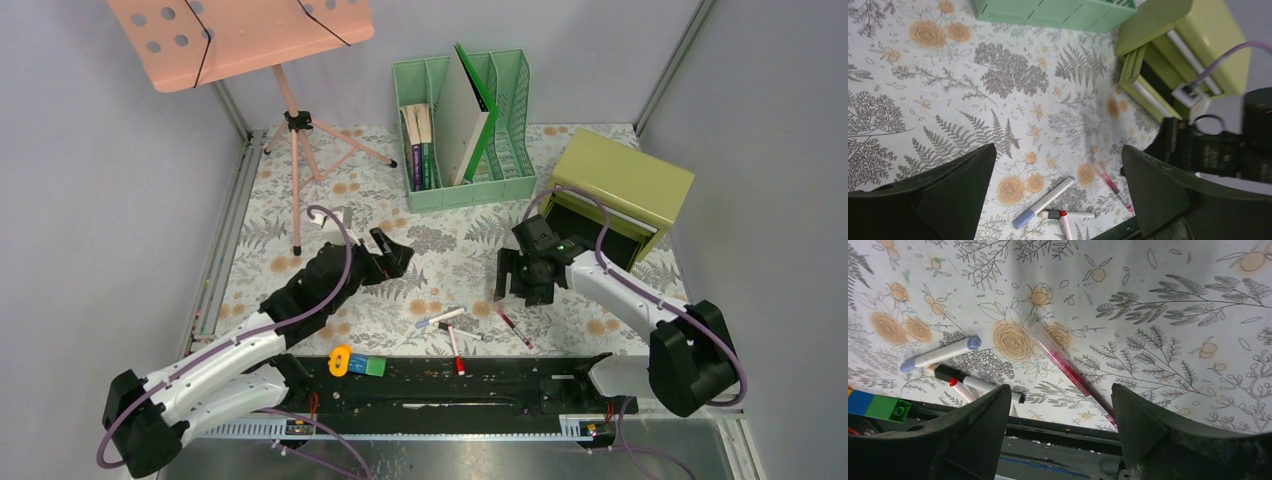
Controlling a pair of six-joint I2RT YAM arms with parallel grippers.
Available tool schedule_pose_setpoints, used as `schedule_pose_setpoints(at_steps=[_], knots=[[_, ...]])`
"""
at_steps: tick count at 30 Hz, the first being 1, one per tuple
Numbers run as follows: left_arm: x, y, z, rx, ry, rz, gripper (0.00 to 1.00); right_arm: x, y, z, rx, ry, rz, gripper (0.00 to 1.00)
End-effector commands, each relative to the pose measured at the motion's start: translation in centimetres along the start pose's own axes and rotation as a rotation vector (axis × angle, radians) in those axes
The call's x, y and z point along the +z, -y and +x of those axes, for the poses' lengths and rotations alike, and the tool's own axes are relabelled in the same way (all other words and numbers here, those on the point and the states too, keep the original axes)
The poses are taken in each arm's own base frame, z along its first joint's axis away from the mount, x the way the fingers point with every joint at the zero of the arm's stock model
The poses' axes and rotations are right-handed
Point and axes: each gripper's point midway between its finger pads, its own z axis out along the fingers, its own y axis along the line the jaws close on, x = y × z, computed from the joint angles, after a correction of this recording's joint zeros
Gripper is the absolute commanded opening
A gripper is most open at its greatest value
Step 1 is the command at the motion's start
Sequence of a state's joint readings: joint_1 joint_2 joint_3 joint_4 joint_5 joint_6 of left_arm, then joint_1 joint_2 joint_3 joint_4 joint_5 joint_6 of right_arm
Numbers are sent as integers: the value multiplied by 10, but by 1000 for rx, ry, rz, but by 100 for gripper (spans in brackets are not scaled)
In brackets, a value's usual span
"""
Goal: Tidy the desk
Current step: Pick up the stationery from the corner of the board.
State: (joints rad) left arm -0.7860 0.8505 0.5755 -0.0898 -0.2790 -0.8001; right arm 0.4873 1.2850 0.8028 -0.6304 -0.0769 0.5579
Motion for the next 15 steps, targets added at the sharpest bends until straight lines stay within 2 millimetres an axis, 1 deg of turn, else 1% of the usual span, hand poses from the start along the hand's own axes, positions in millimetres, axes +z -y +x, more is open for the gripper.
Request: schedule_pose_setpoints(at_steps=[1,3,5,7,8,10,13,15], knots=[[-9,8,-28,-65,109,26,99,11,-1,1,-47,11,56,78],[-11,8,-32,-74,124,29,99,14,0,3,-76,10,85,74],[-12,3,-33,-79,132,6,99,16,3,4,-109,5,122,69],[-11,-8,-30,-100,125,-49,99,18,5,4,-148,-1,165,65],[-11,-15,-26,-101,113,-82,99,19,4,5,-166,-10,177,64],[-10,-23,-21,-106,98,-121,99,23,1,8,-194,-33,189,61],[-8,-32,-13,-108,72,-163,99,31,-4,13,-227,-71,200,55],[-8,-35,-10,-100,56,-174,99,35,-6,15,-245,-82,208,51]])
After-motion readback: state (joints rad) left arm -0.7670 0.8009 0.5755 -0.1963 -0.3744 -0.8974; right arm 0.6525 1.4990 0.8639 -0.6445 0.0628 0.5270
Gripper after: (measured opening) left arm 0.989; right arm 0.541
